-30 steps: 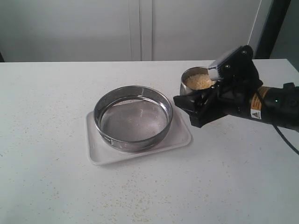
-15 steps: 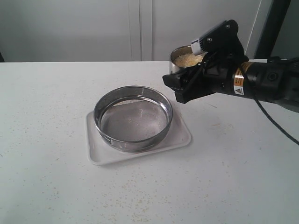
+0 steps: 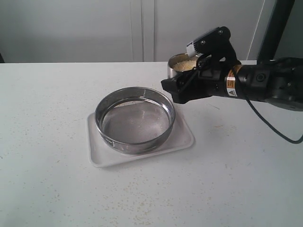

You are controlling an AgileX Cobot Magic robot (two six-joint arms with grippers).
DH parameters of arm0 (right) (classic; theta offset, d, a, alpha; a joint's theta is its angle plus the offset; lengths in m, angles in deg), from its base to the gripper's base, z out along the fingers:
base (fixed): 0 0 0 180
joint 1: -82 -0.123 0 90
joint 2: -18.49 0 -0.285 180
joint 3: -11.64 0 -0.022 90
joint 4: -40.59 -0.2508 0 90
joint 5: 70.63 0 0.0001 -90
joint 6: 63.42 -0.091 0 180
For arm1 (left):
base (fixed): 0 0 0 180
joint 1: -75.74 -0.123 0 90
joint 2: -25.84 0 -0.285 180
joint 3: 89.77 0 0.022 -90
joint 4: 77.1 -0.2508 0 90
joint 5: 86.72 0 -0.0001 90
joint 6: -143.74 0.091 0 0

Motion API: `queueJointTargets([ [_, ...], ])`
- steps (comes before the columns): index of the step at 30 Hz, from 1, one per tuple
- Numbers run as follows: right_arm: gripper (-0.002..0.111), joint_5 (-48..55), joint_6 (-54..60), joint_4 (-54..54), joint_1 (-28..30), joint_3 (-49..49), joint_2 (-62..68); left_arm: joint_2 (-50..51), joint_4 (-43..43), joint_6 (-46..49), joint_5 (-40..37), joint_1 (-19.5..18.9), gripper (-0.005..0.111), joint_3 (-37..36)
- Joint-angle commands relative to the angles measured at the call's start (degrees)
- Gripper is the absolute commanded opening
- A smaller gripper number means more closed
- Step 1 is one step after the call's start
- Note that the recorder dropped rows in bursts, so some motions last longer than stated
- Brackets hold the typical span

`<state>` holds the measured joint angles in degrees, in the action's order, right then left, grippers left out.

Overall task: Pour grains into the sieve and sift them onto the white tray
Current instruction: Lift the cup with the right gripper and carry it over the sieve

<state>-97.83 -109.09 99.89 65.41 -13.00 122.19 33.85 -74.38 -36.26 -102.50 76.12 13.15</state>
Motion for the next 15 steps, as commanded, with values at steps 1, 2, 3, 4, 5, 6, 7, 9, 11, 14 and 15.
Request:
queueJointTargets([
  [1, 0.000, 0.6, -1.4, 1.8, 0.0, 2.0, -0.3, -0.2, 0.6, 0.0, -0.1, 0.3, 0.000, -0.1],
  [2, 0.000, 0.6, -2.2, 2.8, 0.0, 2.2, -0.3, -0.2, 0.6, 0.0, -0.1, 0.3, 0.000, -0.1],
  [3, 0.000, 0.6, -2.9, 3.3, 0.0, 2.5, -0.3, -0.2, 0.6, 0.0, -0.1, 0.3, 0.000, -0.1],
  [4, 0.000, 0.6, -3.6, 3.9, 0.0, 2.6, -0.3, -0.2, 0.6, 0.0, -0.1, 0.3, 0.000, -0.1],
  [5, 0.000, 0.6, -4.1, 4.8, 0.0, 2.9, -0.3, -0.2, 0.6, 0.0, -0.1, 0.3, 0.000, -0.1],
  [6, 0.000, 0.6, -4.2, 5.1, 0.0, 3.0, -0.3, -0.2, 0.6, 0.0, -0.1, 0.3, 0.000, -0.1],
  [7, 0.000, 0.8, -4.4, 5.4, 0.0, 3.1, -0.3, -0.2, 0.6, 0.0, -0.1, 0.3, 0.000, -0.1],
  [9, 0.000, 2.2, -5.9, 6.6, -0.1, 3.7, -0.3, -0.2, 0.6, 0.0, -0.1, 0.3, 0.000, -0.1],
  [11, 0.000, 4.6, -6.2, 7.2, -0.9, 4.2, -0.3, -0.2, 0.6, 0.0, -0.1, 0.3, 0.000, -0.1],
  [14, 0.000, 6.9, -6.2, 7.6, -2.7, 5.1, -0.3, -0.2, 0.6, 0.0, -0.1, 0.3, 0.000, -0.1],
  [15, 0.000, 6.9, -6.2, 8.0, -3.2, 5.4, -0.3, -0.2, 0.6, 0.0, -0.1, 0.3, 0.000, -0.1],
])
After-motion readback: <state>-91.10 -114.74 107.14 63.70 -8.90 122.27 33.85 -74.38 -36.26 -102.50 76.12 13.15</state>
